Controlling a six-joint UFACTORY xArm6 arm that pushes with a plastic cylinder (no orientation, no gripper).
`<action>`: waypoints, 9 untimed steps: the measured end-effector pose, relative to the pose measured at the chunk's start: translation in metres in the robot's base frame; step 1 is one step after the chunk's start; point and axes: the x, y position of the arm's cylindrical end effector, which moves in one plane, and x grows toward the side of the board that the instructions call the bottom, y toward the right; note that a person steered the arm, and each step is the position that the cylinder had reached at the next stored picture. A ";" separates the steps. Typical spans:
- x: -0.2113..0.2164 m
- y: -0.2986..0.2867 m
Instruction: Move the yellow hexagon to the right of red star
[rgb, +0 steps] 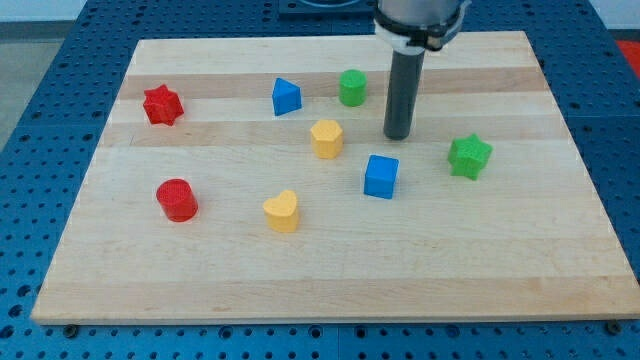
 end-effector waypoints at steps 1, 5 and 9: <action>0.005 -0.059; 0.034 -0.194; -0.003 -0.234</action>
